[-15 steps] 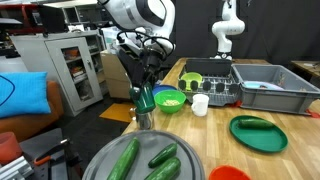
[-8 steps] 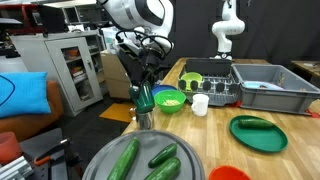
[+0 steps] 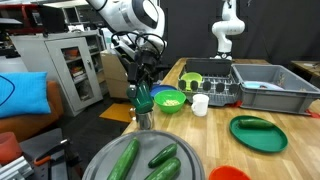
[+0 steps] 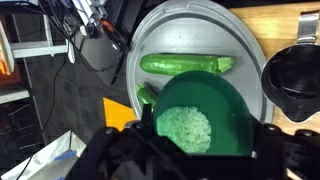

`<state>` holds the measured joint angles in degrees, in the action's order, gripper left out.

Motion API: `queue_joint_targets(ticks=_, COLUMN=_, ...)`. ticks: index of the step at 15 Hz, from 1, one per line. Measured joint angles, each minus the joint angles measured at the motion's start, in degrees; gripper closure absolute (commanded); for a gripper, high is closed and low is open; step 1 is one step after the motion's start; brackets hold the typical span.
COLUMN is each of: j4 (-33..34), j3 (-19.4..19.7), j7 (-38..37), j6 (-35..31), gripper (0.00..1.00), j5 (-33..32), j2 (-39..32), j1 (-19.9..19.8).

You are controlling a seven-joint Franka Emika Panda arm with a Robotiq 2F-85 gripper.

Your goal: Pick up the green cup from the table and pour its contents in the silver cup.

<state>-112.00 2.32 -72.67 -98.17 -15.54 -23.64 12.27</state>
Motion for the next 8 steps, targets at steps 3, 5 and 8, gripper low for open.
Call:
queue_joint_targets(ticks=3, j4=1.93, j3=-0.46, j7=-1.27, j6=2.11, gripper=0.46, j5=-2.35, j2=-2.72, j1=1.09)
queue_joint_targets(ticks=5, j4=3.86, j3=-0.74, j7=-1.32, j6=3.55, gripper=0.21, j5=-3.53, j2=-4.34, j1=2.02)
queue_joint_targets(ticks=8, j4=6.28, j3=-0.92, j7=-1.32, j6=5.36, gripper=0.21, j5=-4.56, j2=-6.03, j1=2.94)
